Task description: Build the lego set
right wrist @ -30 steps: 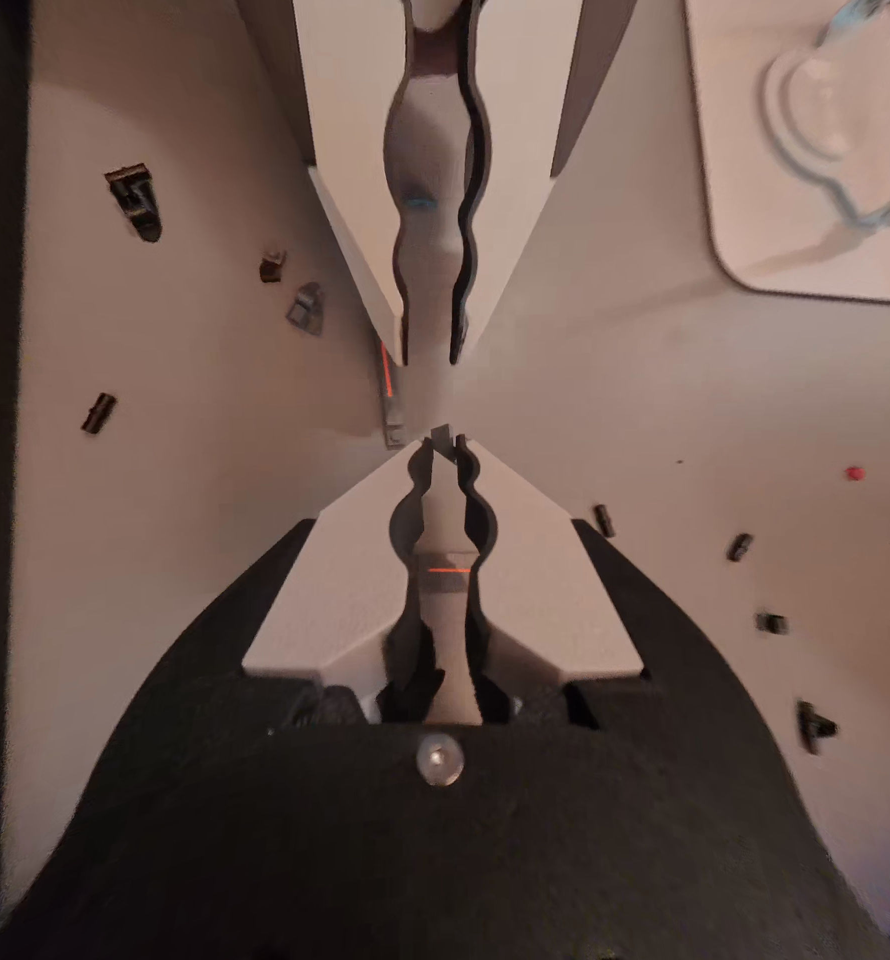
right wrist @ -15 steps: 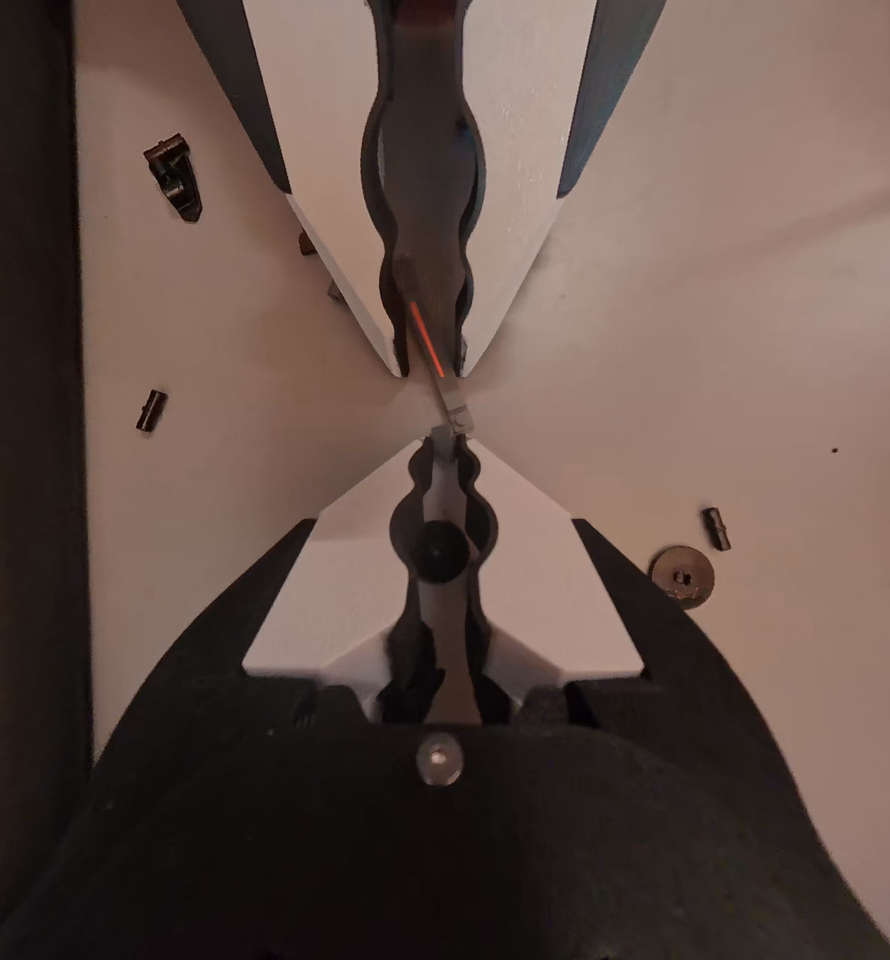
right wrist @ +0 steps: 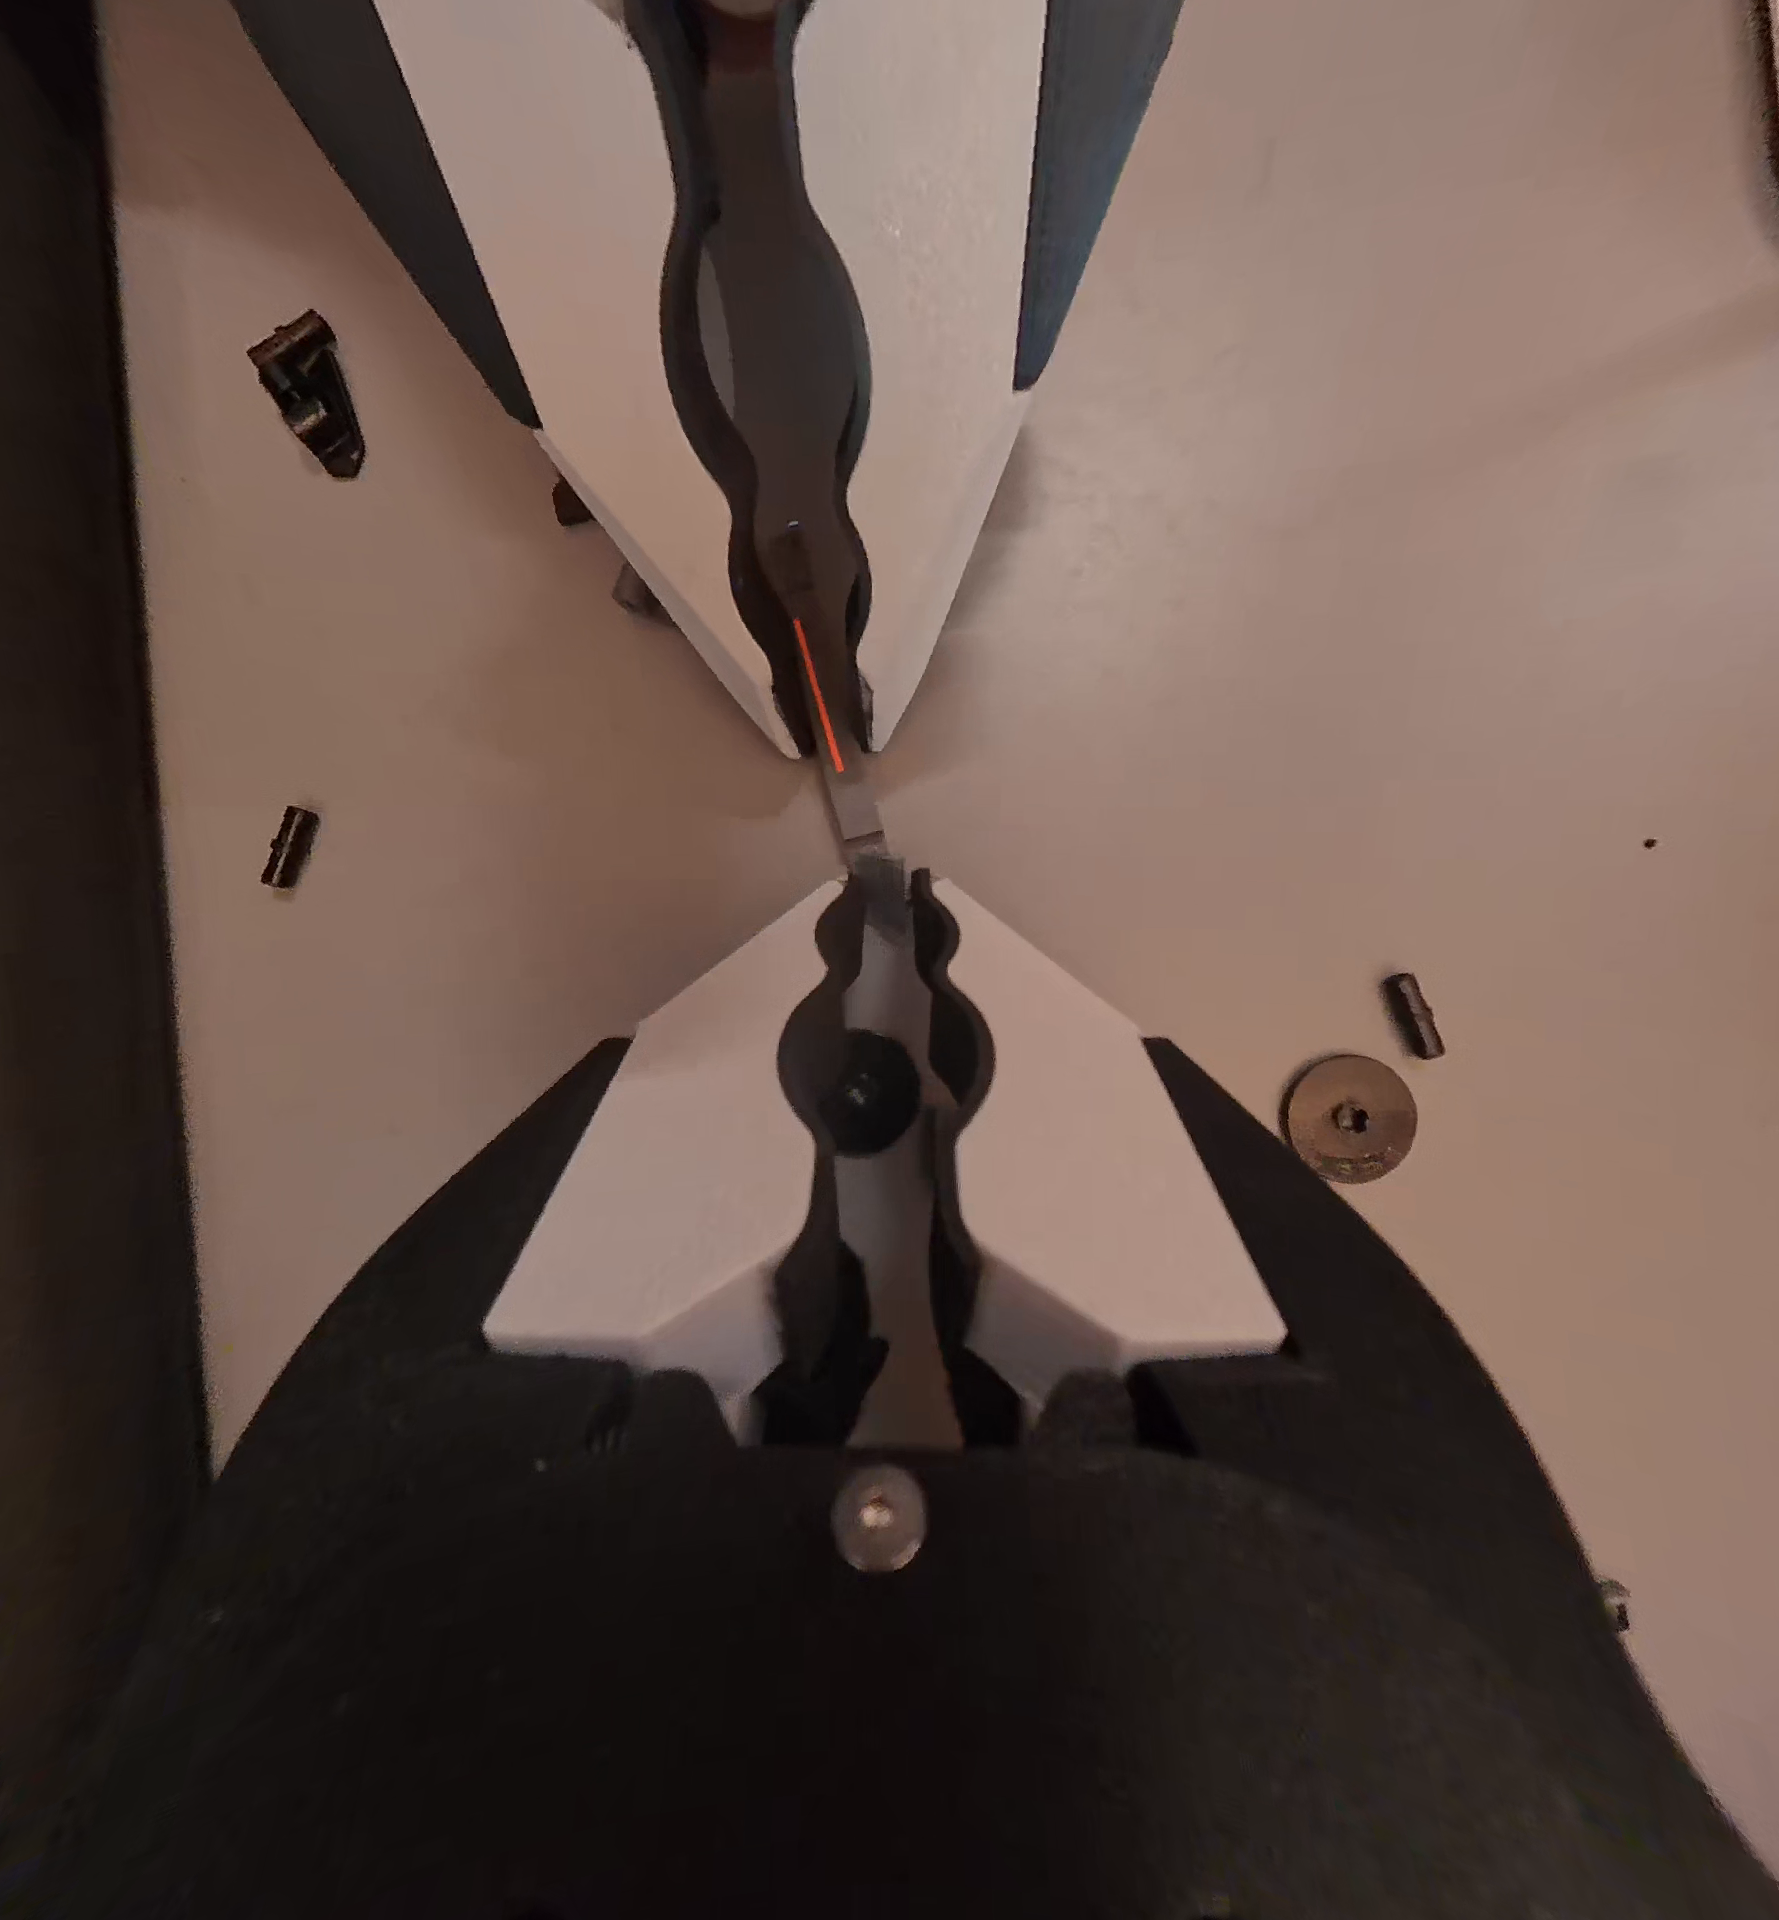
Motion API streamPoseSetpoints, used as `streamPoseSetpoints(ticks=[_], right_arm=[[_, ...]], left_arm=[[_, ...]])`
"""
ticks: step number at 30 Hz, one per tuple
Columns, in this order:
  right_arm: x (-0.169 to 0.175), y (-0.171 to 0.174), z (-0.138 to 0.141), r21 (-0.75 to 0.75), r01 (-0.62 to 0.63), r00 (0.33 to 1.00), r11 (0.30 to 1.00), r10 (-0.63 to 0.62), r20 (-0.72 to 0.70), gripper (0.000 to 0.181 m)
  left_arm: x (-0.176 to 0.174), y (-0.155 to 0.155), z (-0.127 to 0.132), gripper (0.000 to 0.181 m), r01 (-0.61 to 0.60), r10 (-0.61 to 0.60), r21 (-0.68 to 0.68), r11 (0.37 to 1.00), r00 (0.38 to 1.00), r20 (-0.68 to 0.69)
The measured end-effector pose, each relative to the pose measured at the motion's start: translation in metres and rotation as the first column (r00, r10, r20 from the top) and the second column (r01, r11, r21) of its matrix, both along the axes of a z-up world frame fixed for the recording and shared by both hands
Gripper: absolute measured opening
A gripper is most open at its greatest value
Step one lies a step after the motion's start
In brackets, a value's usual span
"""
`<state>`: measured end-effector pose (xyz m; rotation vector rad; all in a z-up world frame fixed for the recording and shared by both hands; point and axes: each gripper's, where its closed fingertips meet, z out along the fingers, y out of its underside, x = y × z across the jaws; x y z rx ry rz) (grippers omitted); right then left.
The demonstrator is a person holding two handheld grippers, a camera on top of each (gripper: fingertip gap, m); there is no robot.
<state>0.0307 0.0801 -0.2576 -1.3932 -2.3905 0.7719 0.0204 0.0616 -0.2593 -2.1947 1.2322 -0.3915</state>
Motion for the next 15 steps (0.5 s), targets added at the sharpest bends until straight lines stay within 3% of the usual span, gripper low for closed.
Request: streamPoseSetpoints(ticks=[15], right_arm=[[0.0013,-0.0016,-0.0001,0.015,-0.023,1.0,1.0,0.023,-0.008,0.007]], left_arm=[[0.0011,0.0003,-0.0002,0.007,0.006,-0.006,0.005,1.0,1.0,-0.001]])
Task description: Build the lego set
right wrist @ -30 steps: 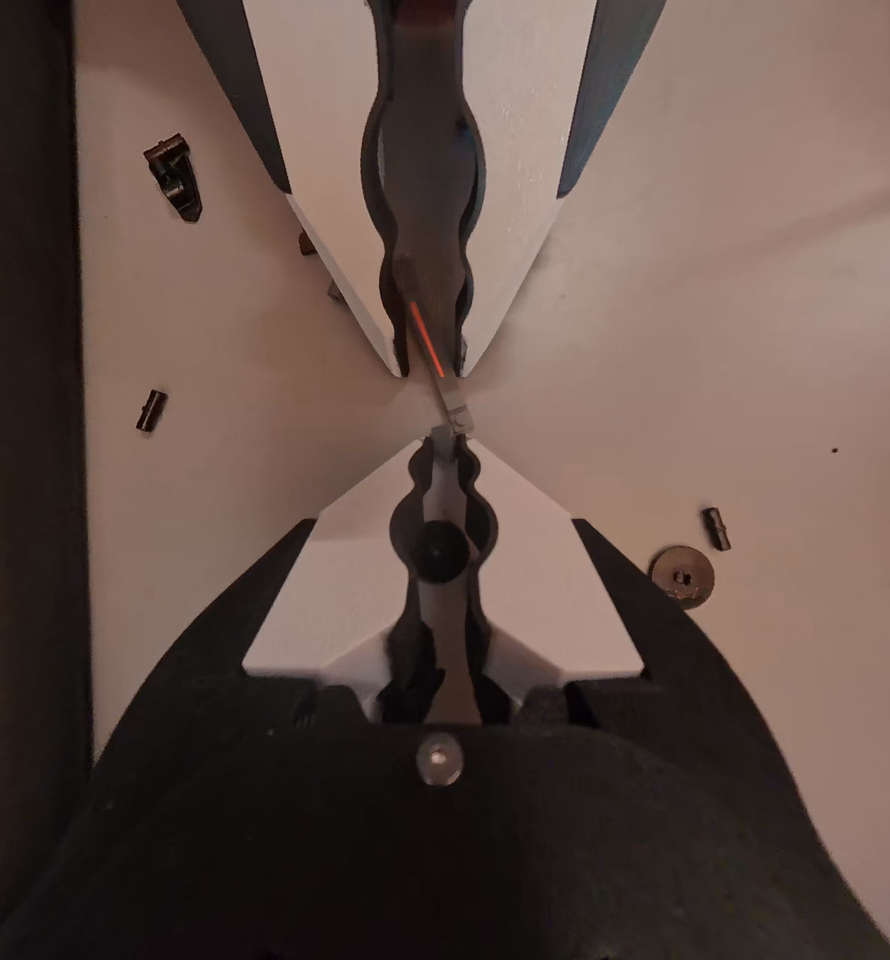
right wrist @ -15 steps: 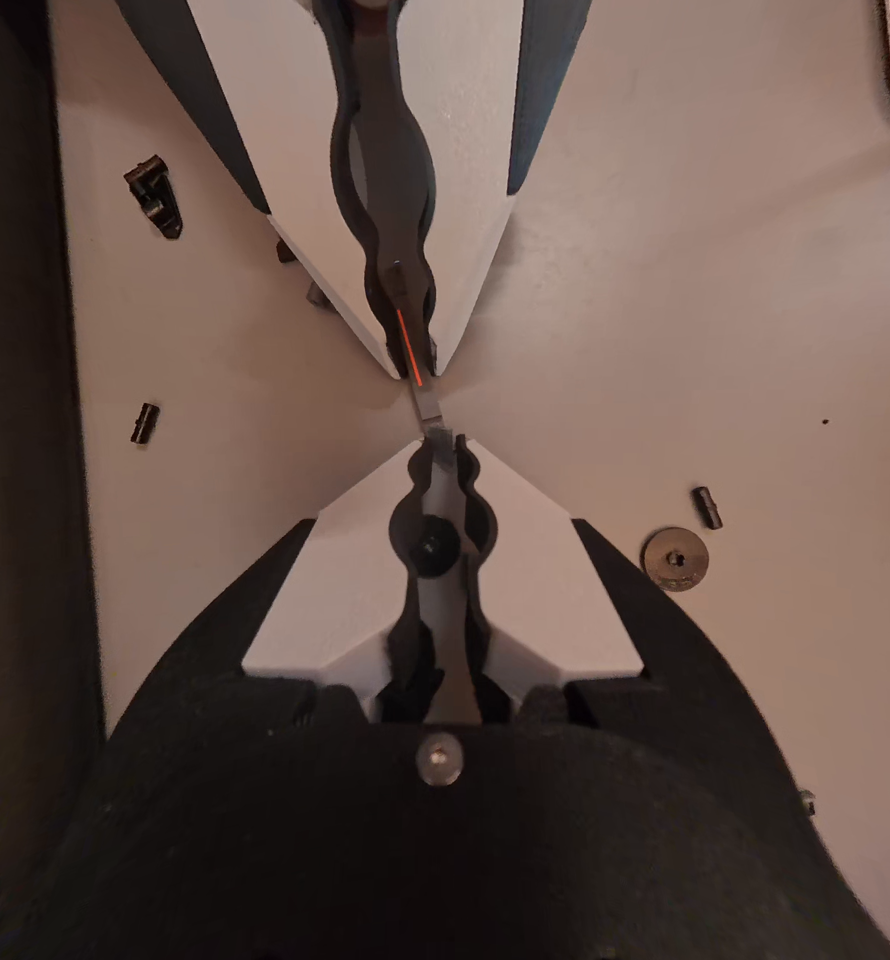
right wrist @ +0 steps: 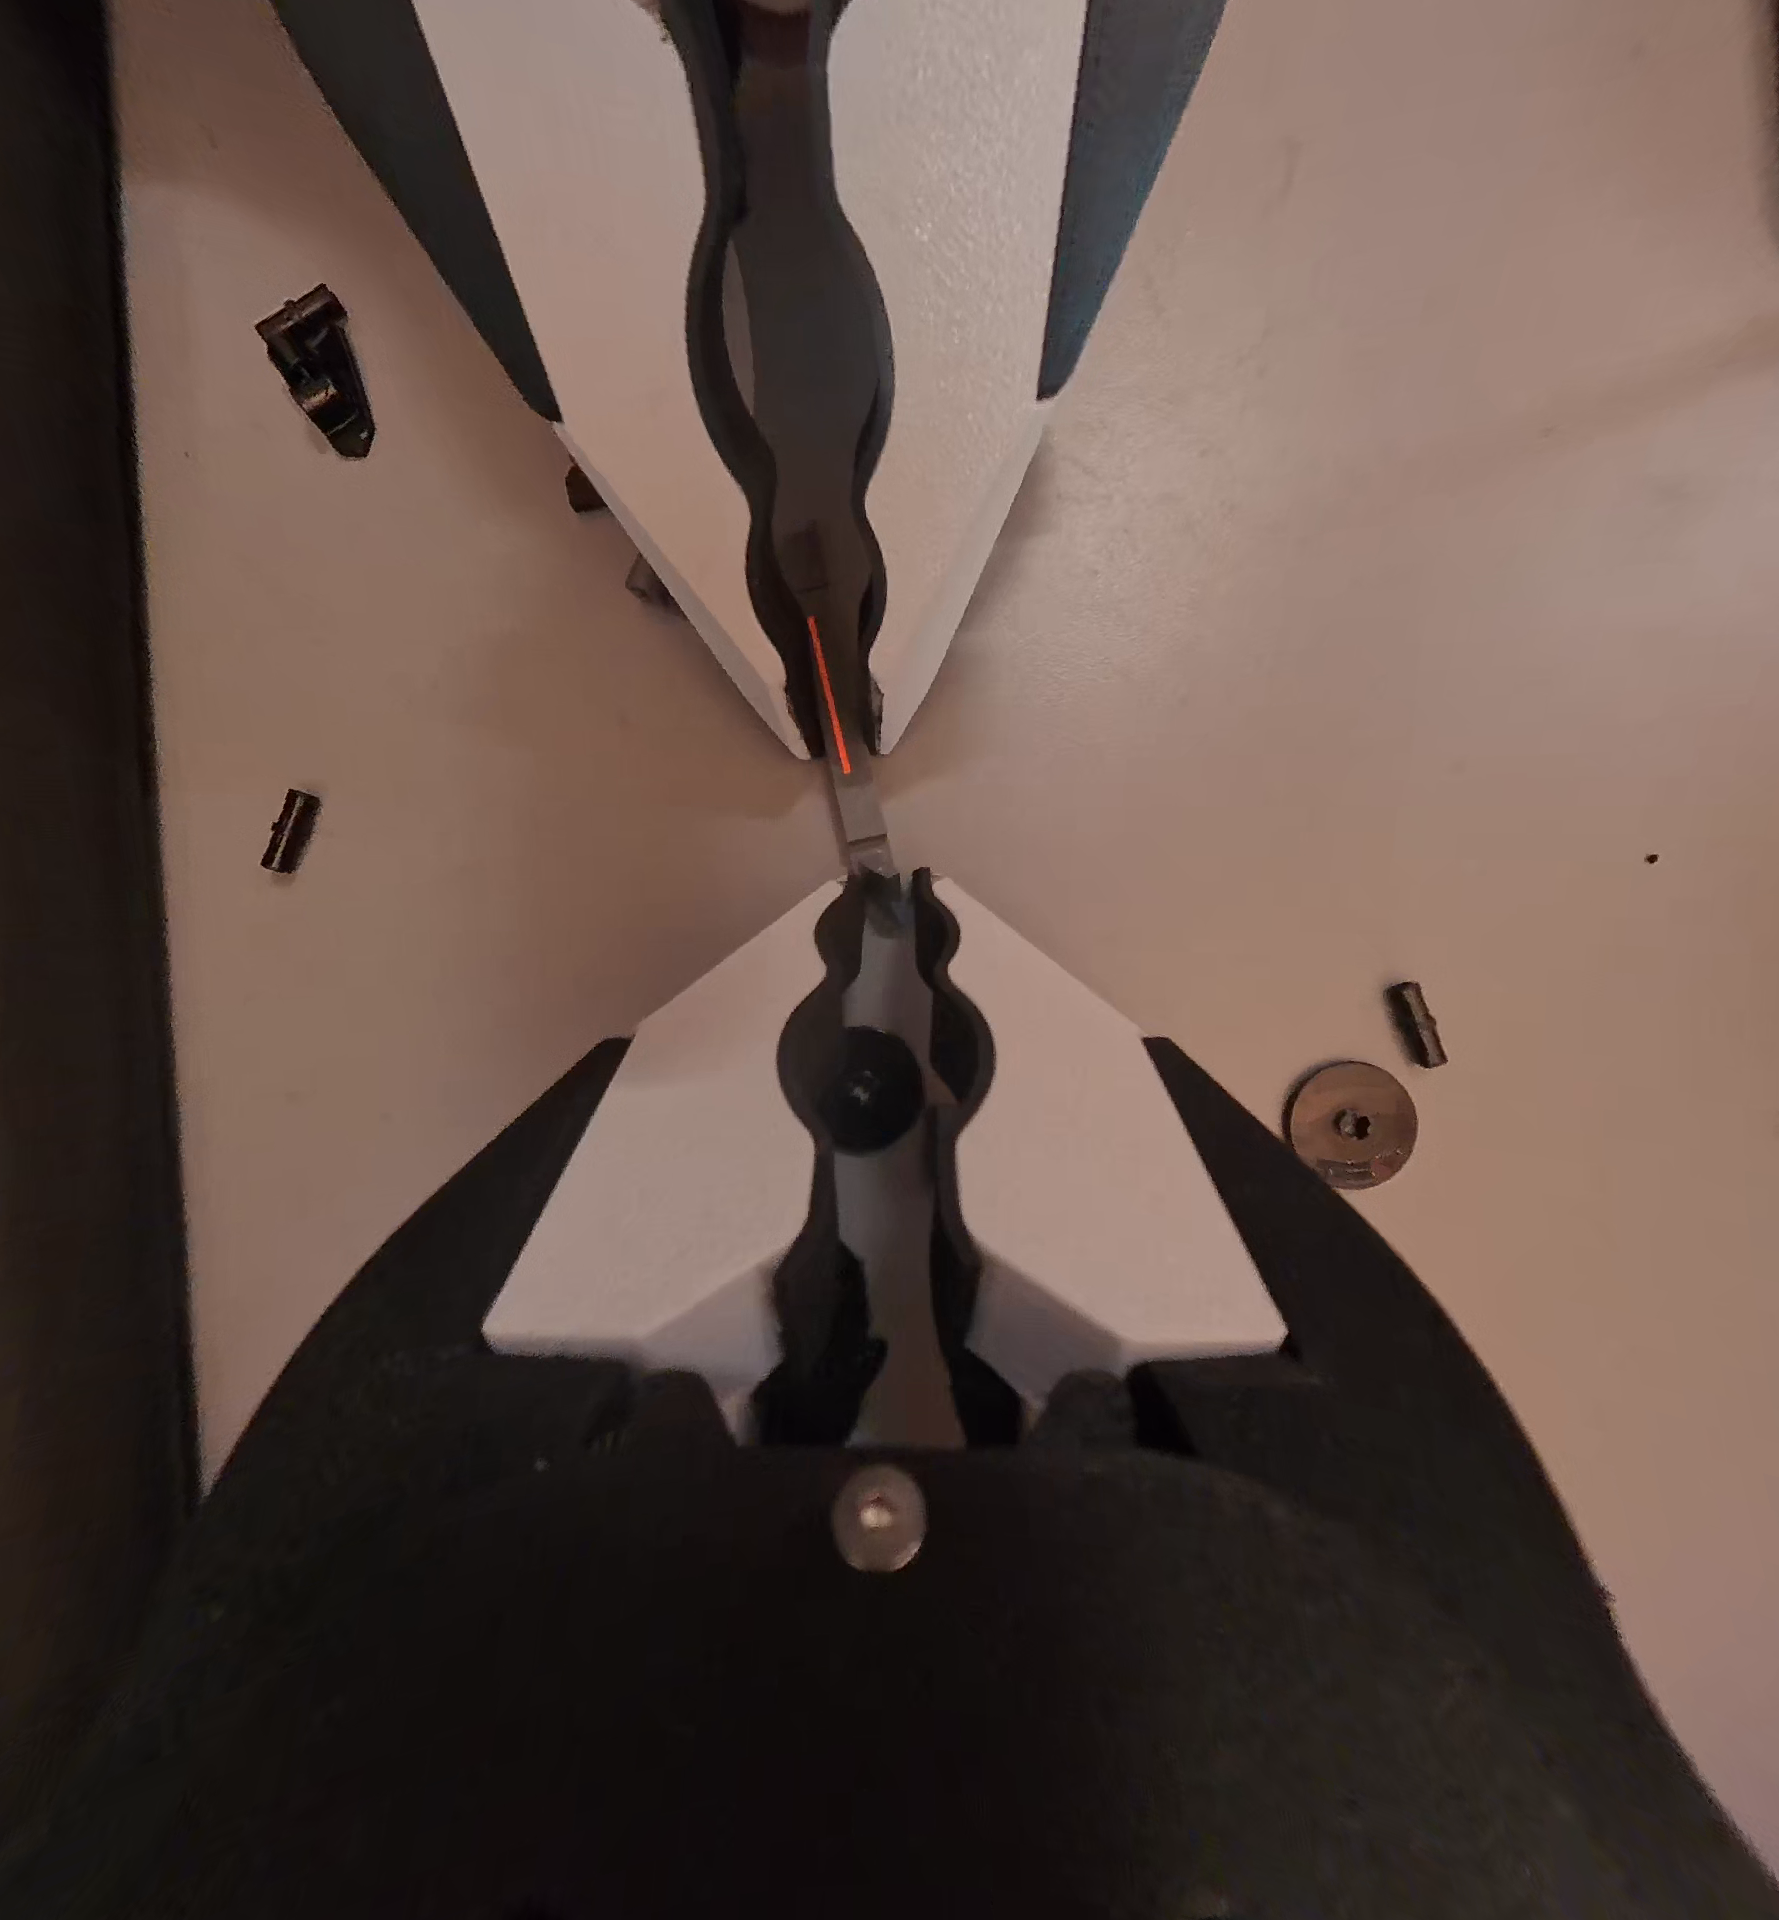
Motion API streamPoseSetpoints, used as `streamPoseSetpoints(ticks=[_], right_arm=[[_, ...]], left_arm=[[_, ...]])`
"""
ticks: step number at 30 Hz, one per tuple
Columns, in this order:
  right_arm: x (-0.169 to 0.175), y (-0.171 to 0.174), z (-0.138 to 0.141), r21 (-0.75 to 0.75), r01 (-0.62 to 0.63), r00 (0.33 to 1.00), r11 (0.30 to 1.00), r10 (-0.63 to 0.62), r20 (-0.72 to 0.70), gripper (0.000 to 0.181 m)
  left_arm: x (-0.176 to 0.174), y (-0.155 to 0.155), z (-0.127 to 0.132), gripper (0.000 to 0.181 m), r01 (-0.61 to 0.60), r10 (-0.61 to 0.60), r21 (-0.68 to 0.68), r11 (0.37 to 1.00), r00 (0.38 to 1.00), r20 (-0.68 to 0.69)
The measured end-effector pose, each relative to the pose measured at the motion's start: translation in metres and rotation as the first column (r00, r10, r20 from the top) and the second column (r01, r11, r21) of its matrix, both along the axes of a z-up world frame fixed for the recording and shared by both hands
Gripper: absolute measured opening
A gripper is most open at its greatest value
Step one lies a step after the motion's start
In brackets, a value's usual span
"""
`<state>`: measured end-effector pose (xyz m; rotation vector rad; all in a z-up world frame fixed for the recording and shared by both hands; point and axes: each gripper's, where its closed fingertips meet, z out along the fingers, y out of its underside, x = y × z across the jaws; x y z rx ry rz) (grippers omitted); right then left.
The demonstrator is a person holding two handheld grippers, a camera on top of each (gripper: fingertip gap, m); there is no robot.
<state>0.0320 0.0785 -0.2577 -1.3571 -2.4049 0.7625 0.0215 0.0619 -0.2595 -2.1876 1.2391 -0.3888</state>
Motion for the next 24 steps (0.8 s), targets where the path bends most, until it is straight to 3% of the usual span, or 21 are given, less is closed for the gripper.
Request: streamPoseSetpoints(ticks=[24], right_arm=[[0.0034,0.0002,0.0082,-0.058,0.003,1.0,0.998,-0.003,-0.009,0.01]], left_arm=[[0.0012,0.0001,0.0001,0.007,0.005,-0.005,0.004,1.0,1.0,0.001]])
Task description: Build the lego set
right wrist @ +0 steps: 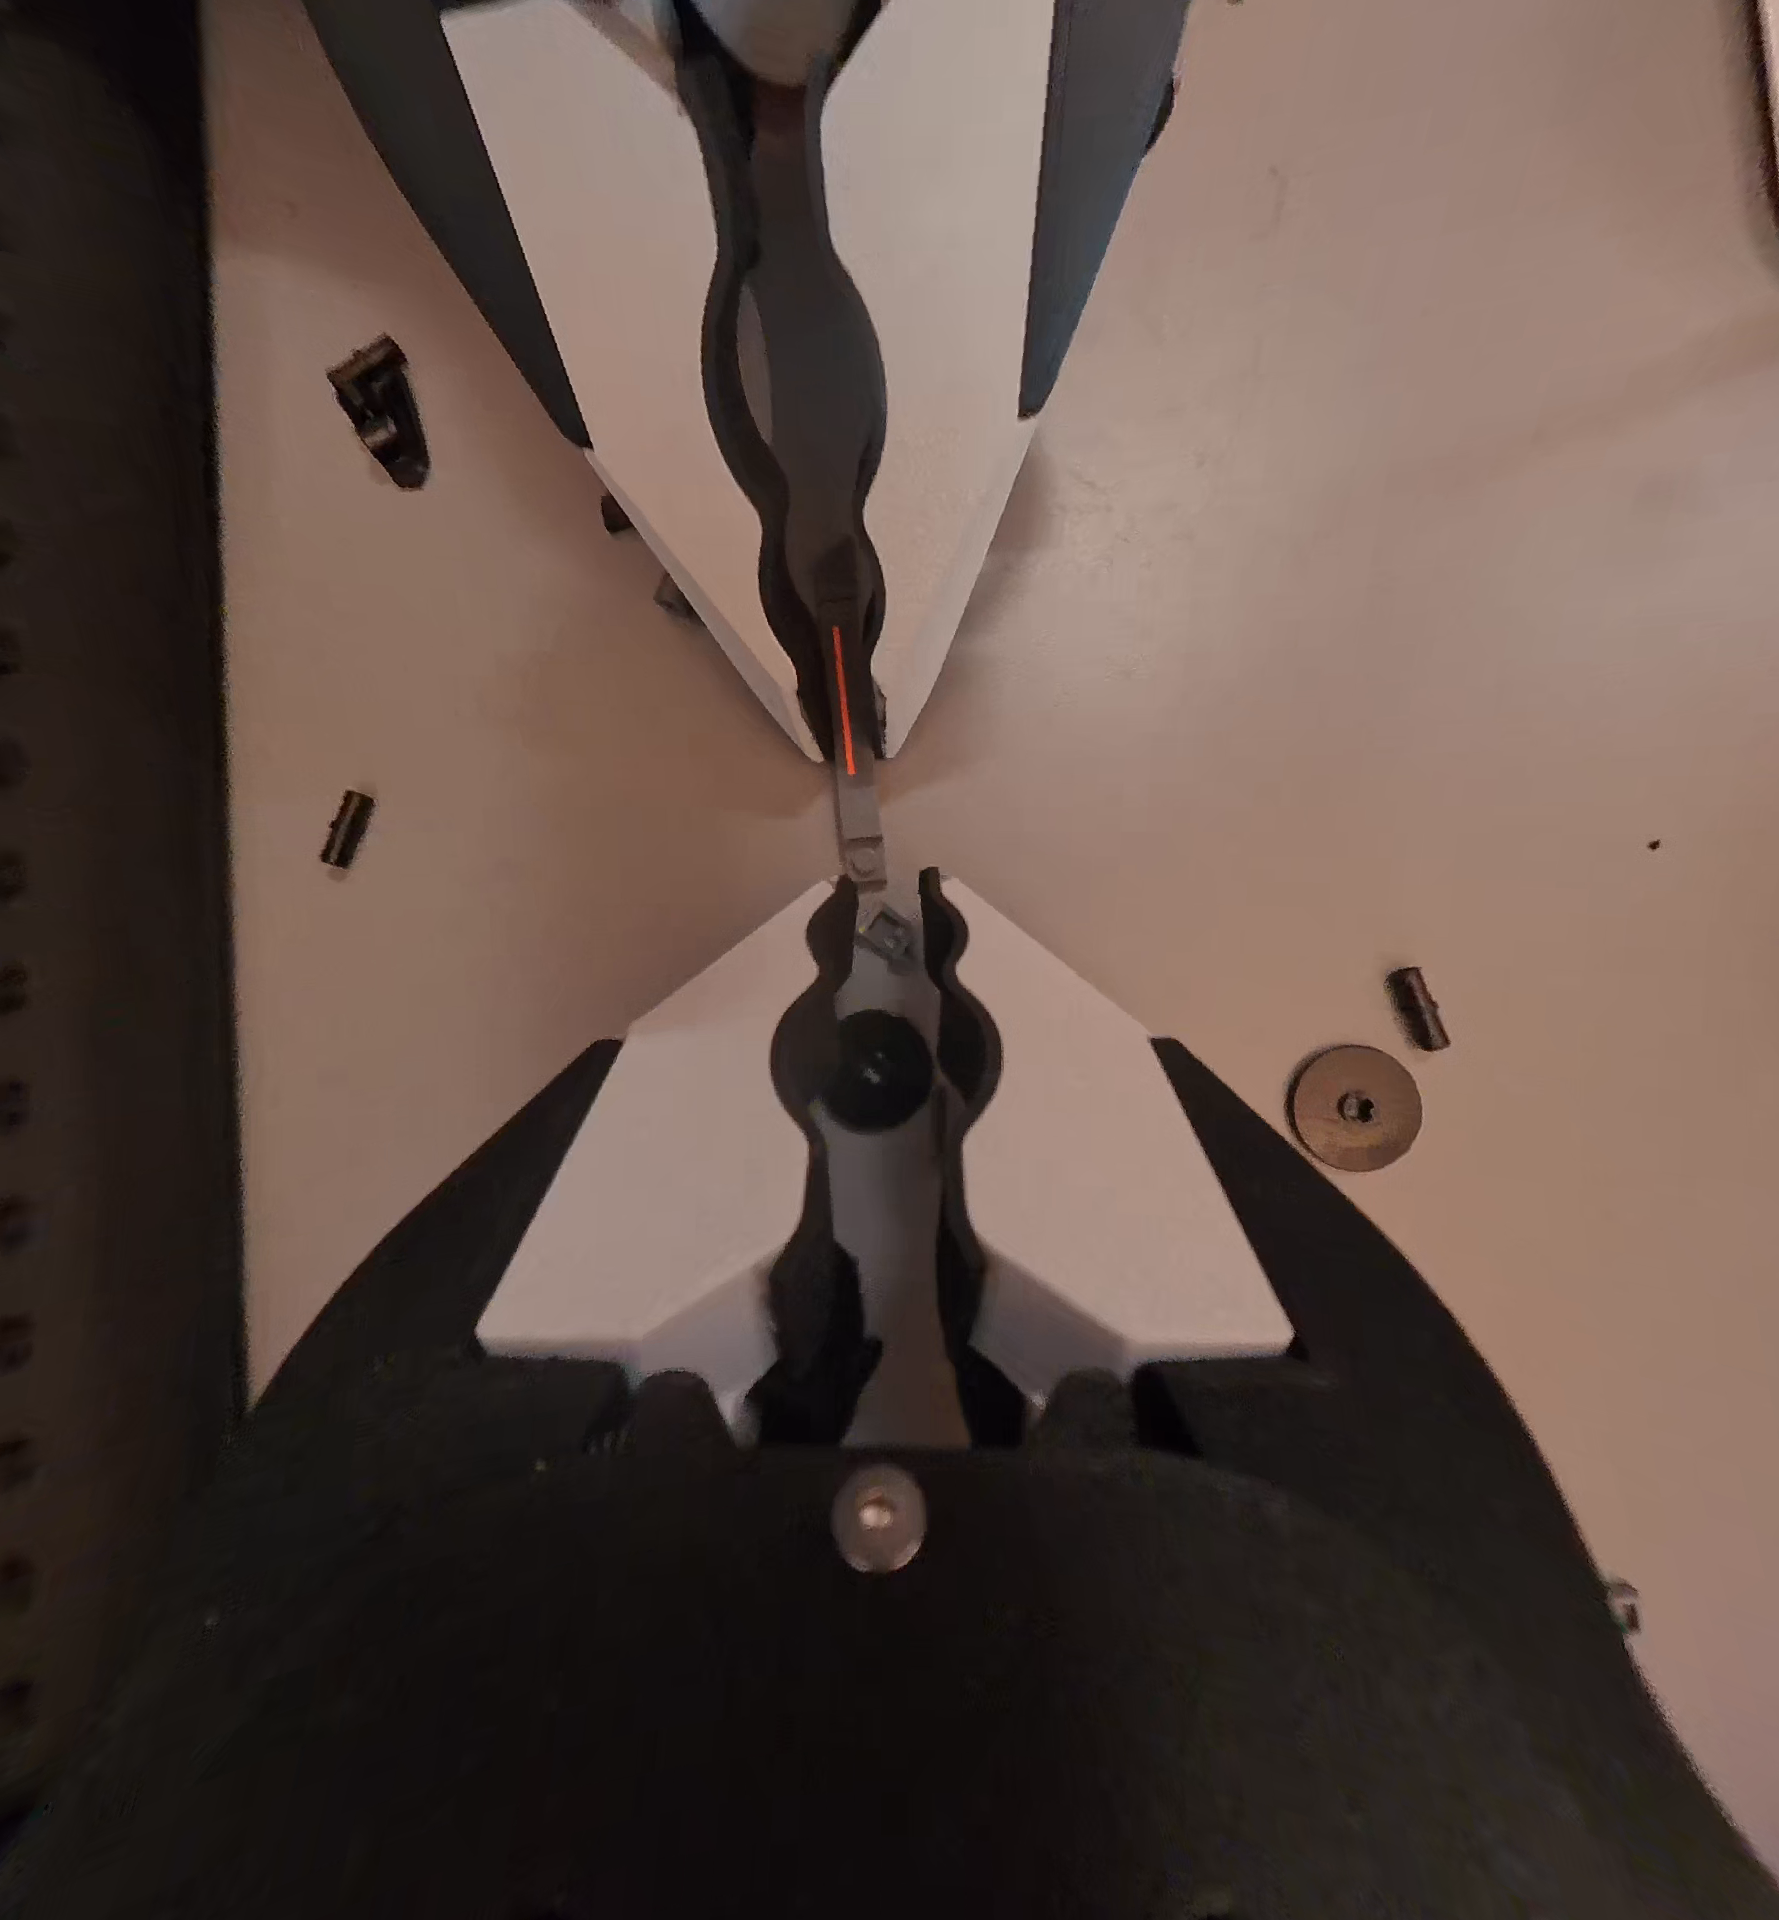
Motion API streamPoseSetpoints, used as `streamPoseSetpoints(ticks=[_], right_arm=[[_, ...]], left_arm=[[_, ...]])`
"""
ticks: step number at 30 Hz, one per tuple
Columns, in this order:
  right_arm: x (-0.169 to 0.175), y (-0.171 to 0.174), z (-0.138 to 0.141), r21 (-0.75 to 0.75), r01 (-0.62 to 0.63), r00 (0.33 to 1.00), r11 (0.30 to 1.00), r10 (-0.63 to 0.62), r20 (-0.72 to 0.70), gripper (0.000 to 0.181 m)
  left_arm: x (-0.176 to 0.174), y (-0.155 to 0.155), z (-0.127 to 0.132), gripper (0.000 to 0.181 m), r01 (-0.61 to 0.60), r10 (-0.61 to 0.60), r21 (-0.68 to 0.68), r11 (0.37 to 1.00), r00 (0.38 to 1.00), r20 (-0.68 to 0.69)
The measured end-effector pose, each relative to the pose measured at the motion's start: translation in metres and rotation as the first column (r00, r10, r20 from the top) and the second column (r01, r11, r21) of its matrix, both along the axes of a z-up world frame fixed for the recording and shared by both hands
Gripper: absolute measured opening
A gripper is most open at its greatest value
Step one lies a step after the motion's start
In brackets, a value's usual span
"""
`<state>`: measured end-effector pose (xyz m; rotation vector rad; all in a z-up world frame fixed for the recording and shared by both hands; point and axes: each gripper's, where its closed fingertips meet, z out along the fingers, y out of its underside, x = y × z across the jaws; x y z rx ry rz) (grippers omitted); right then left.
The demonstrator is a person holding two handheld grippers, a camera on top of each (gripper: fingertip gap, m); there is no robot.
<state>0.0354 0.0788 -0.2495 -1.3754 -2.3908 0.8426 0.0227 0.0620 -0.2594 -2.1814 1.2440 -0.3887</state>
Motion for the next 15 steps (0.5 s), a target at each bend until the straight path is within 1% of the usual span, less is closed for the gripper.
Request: streamPoseSetpoints(ticks=[6,11,15], right_arm=[[0.003,0.006,0.005,-0.01,0.012,1.0,1.0,-0.012,-0.007,0.011],[0.008,0.001,-0.004,0.021,-0.024,0.999,0.999,0.024,0.041,0.013],[0.009,0.003,-0.007,0.055,-0.03,0.999,0.998,0.027,0.046,0.014]], left_arm=[[0.0,-0.001,0.0,0.007,0.001,-0.001,-0.001,1.0,1.0,-0.001],[-0.001,-0.001,0.0,0.007,0.001,-0.001,-0.004,1.0,1.0,-0.002],[-0.001,-0.001,0.0,0.007,0.001,-0.001,-0.005,1.0,1.0,-0.001]])
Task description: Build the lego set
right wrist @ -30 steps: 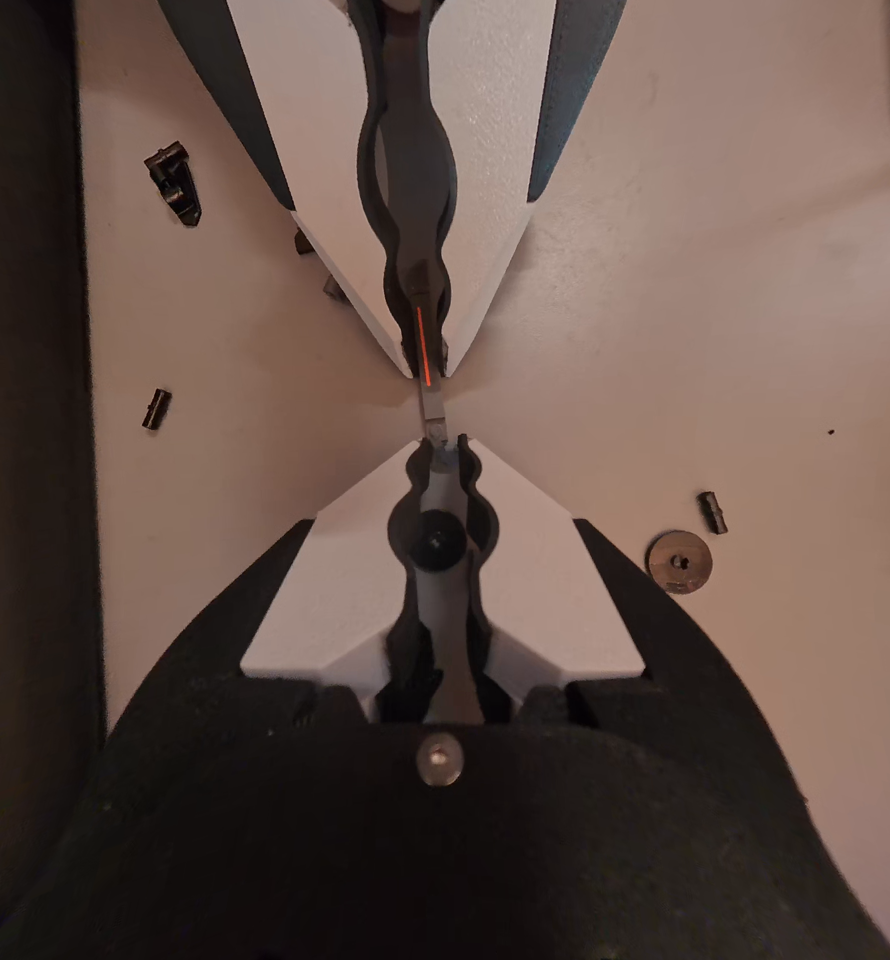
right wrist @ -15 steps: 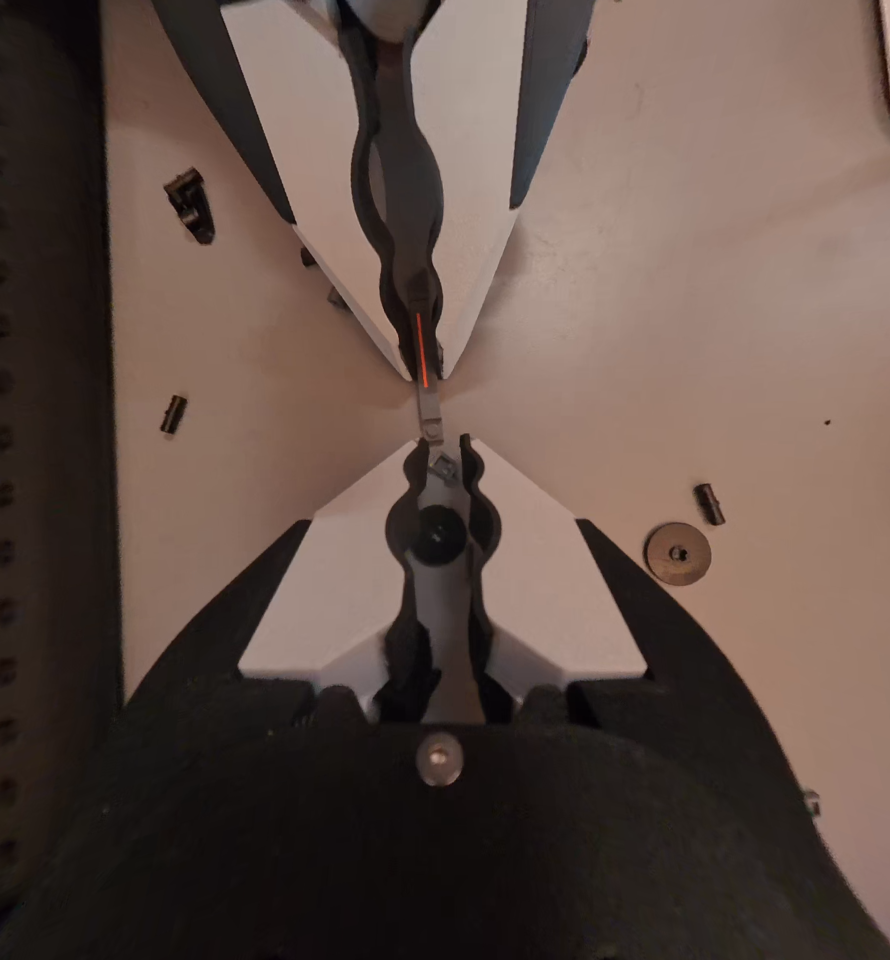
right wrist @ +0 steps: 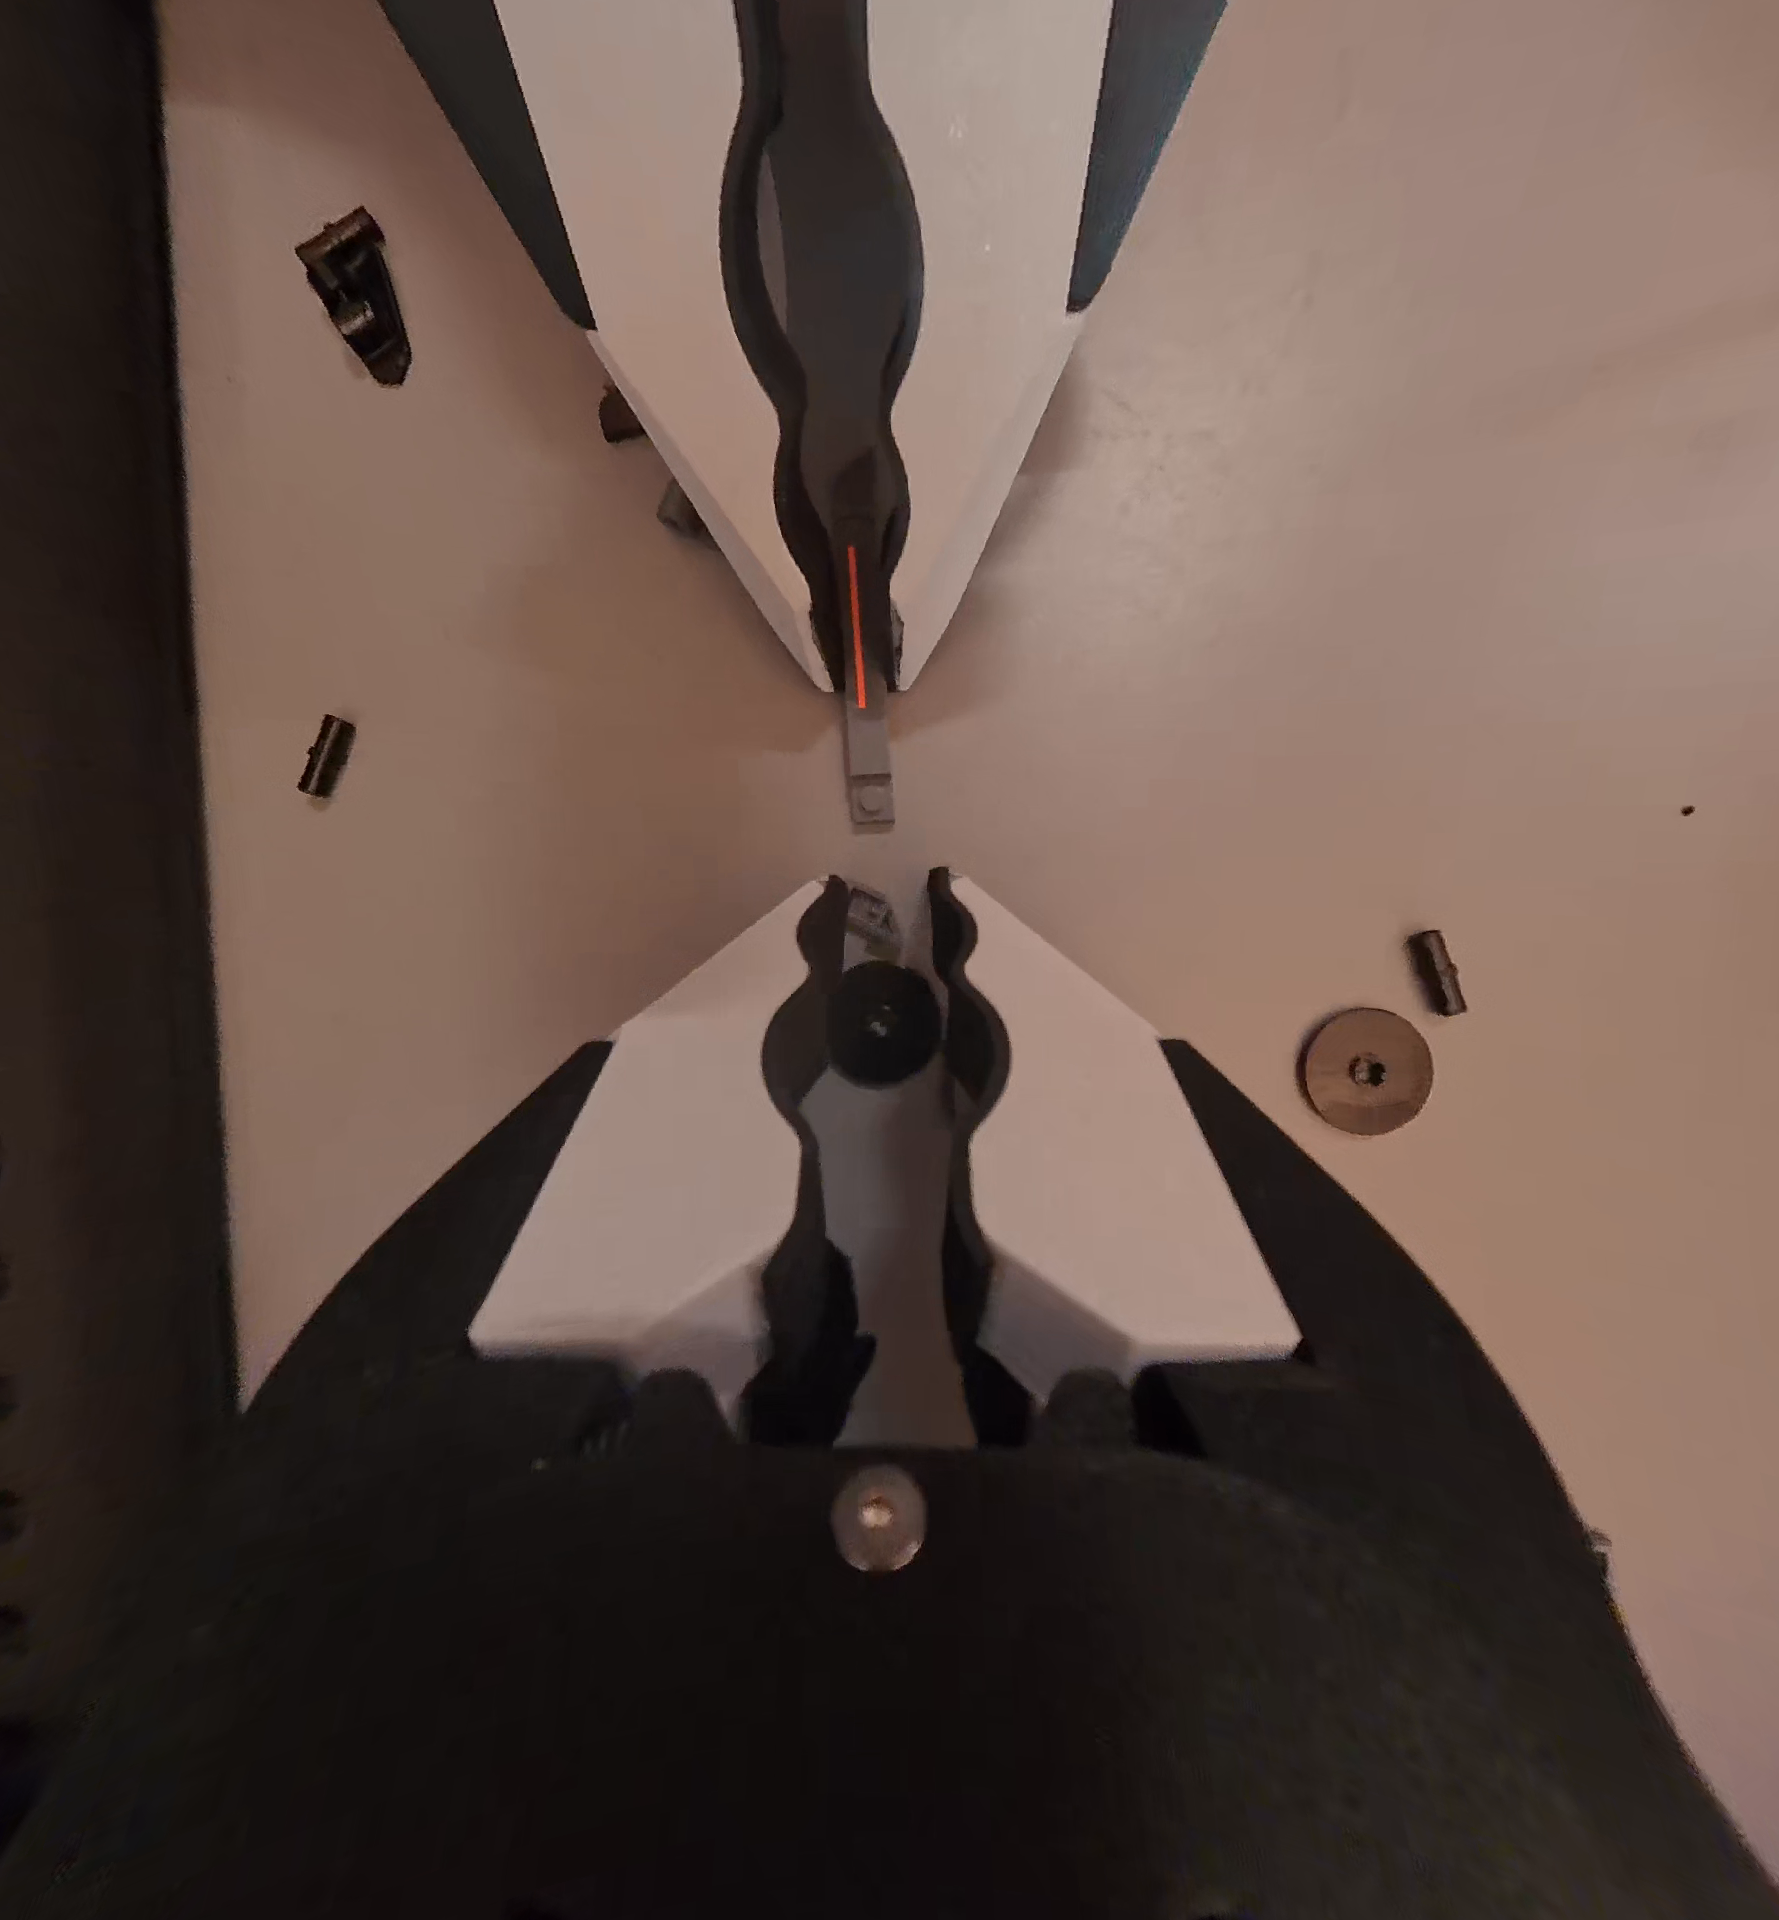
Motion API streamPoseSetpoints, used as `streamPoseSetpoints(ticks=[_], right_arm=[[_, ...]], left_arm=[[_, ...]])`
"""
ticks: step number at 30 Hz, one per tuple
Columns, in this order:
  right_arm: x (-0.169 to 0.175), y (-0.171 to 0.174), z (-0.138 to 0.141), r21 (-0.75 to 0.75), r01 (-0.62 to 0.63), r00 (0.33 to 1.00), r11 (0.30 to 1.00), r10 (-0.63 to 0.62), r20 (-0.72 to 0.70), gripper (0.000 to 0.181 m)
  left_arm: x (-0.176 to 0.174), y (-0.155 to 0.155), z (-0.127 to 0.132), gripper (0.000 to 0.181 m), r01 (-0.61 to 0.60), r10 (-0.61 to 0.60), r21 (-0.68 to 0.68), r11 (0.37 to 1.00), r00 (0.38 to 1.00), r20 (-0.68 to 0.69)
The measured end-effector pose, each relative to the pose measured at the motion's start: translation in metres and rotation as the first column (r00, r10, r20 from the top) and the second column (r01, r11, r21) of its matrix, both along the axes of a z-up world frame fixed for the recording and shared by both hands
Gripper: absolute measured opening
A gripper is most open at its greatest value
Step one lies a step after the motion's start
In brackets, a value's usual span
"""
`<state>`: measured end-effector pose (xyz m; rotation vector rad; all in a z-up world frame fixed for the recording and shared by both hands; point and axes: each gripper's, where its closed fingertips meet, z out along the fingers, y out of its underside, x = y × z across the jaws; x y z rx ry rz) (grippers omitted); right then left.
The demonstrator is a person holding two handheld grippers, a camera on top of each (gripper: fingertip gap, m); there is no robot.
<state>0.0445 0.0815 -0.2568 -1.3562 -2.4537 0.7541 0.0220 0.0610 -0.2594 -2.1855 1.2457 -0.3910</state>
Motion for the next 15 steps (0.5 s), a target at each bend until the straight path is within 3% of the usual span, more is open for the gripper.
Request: streamPoseSetpoints(ticks=[7,15], right_arm=[[-0.002,0.0,0.002,-0.01,0.004,1.0,1.0,-0.005,-0.012,0.004],[-0.004,0.008,0.022,-0.083,0.053,0.995,0.995,-0.06,-0.076,0.01]], left_arm=[[0.0,0.0,0.0,0.007,0.0,0.0,0.001,1.0,1.0,-0.002],[-0.001,0.0,0.0,0.007,-0.003,0.003,0.001,1.0,1.0,-0.003]])
